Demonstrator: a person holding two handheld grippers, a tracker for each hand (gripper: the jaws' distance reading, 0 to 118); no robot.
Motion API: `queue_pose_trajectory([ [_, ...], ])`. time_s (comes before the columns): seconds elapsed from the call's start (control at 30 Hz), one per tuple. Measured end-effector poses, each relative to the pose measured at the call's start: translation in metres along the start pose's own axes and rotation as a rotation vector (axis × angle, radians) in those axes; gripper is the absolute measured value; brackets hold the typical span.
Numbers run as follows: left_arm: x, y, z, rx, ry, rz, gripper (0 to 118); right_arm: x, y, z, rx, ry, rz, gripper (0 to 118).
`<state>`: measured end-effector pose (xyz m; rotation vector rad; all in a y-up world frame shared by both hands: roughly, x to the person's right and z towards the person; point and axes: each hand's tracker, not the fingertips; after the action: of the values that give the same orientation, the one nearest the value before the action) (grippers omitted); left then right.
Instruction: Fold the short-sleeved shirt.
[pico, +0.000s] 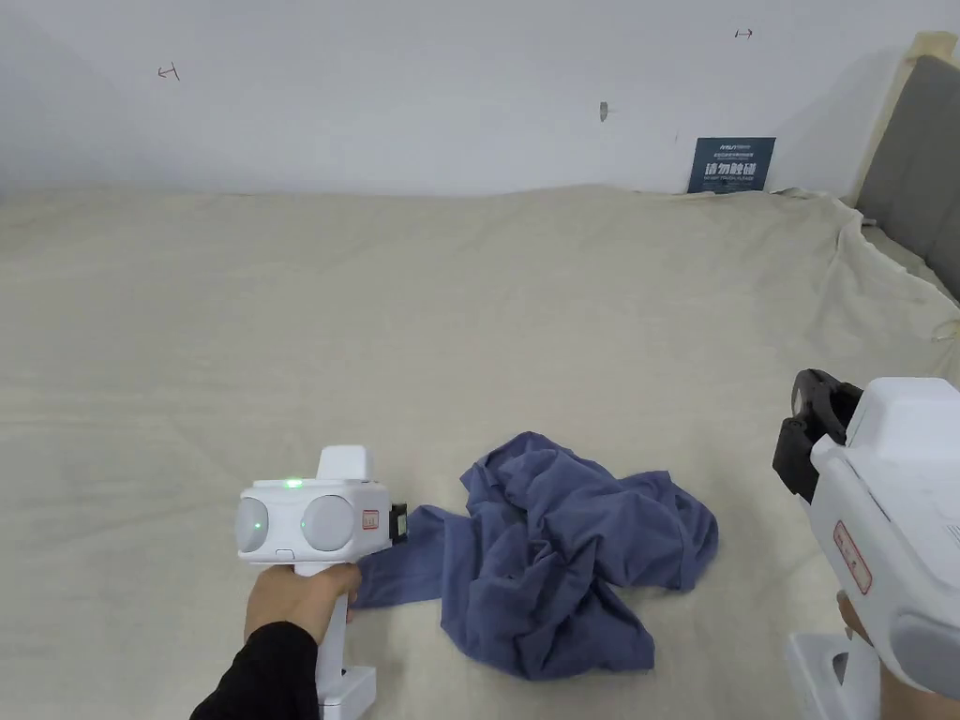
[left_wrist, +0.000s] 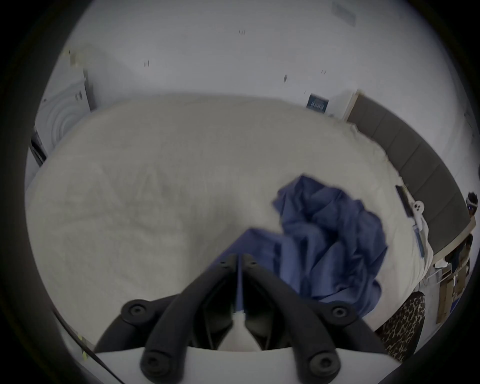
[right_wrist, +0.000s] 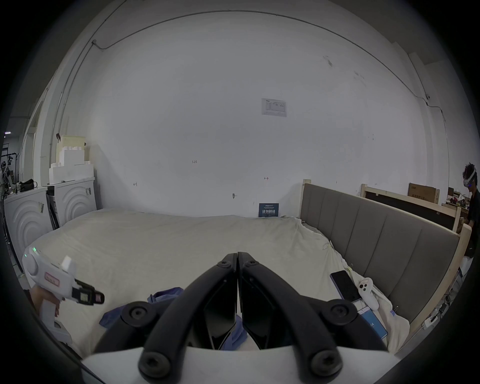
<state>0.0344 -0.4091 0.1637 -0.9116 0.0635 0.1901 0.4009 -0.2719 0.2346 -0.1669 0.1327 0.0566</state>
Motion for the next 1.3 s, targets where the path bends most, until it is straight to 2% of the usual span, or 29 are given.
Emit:
queue_pose_trajectory([
  [0.07,-0.003,-0.005,-0.014,-0.074,0.022,0.035,30,0.002,-0.003,-0.004,-0.011,-0.003,-0.002,0],
  [0.1,-0.005,-0.008,-0.017,-0.056,0.019,0.055,48,0.004,-0.005,-0.006,-0.017,-0.004,-0.003,0],
  [0.13,-0.007,-0.012,-0.021,-0.056,0.015,0.058,74,0.005,-0.007,-0.008,-0.022,-0.006,-0.006,0],
  [0.17,-0.007,-0.015,-0.022,-0.066,0.019,0.058,86,0.007,-0.008,-0.009,-0.027,-0.007,-0.011,0],
  [0.2,-0.007,-0.017,-0.025,-0.087,0.033,0.049,93,0.008,-0.009,-0.011,-0.031,-0.007,-0.013,0],
  [0.3,-0.003,-0.024,-0.036,-0.145,0.095,-0.012,94,0.011,-0.012,-0.016,-0.041,-0.011,-0.021,0],
  [0.37,-0.003,-0.029,-0.045,-0.166,0.143,-0.020,91,0.012,-0.014,-0.019,-0.046,-0.009,-0.024,0],
  [0.4,-0.003,-0.030,-0.049,-0.177,0.157,-0.019,82,0.013,-0.015,-0.020,-0.048,-0.008,-0.023,0],
  [0.43,-0.004,-0.033,-0.054,-0.182,0.154,-0.020,65,0.013,-0.016,-0.021,-0.052,-0.006,-0.020,0],
  [0.5,-0.003,-0.036,-0.053,-0.174,0.146,-0.040,58,0.014,-0.017,-0.023,-0.059,-0.002,-0.016,0],
  [0.57,0.001,-0.034,-0.050,-0.172,0.148,-0.071,19,0.015,-0.020,-0.026,-0.071,0.000,-0.010,0],
  [0.6,0.002,-0.033,-0.048,-0.154,0.118,-0.087,5,0.016,-0.021,-0.028,-0.076,0.001,-0.008,0],
  [0.7,0.004,-0.030,-0.047,-0.157,0.079,-0.076,3,0.019,-0.026,-0.038,-0.114,0.008,-0.027,0],
  [0.83,-0.005,-0.021,-0.021,-0.039,0.013,-0.024,3,0.024,-0.034,-0.058,-0.201,0.057,-0.085,0],
  [1.03,-0.016,-0.002,0.015,0.022,-0.060,-0.013,3,0.029,-0.061,-0.122,-0.421,0.096,-0.147,2],
  [1.07,-0.016,-0.001,0.017,0.030,-0.065,-0.019,3,0.028,-0.067,-0.138,-0.479,0.106,-0.142,7],
  [1.1,-0.015,0.001,0.016,0.035,-0.066,-0.029,3,0.027,-0.073,-0.152,-0.518,0.114,-0.130,18],
  [1.17,-0.013,0.001,0.016,0.048,-0.064,-0.054,3,0.021,-0.083,-0.178,-0.585,0.117,-0.091,63],
  [1.2,-0.013,0.001,0.015,0.050,-0.066,-0.064,3,0.019,-0.089,-0.191,-0.604,0.119,-0.085,79],
  [1.23,-0.010,0.001,0.015,0.050,-0.065,-0.074,3,0.016,-0.095,-0.204,-0.622,0.123,-0.073,87],
  [1.3,-0.009,0.001,0.013,0.048,-0.064,-0.084,3,0.008,-0.104,-0.226,-0.688,0.107,-0.046,87],
])
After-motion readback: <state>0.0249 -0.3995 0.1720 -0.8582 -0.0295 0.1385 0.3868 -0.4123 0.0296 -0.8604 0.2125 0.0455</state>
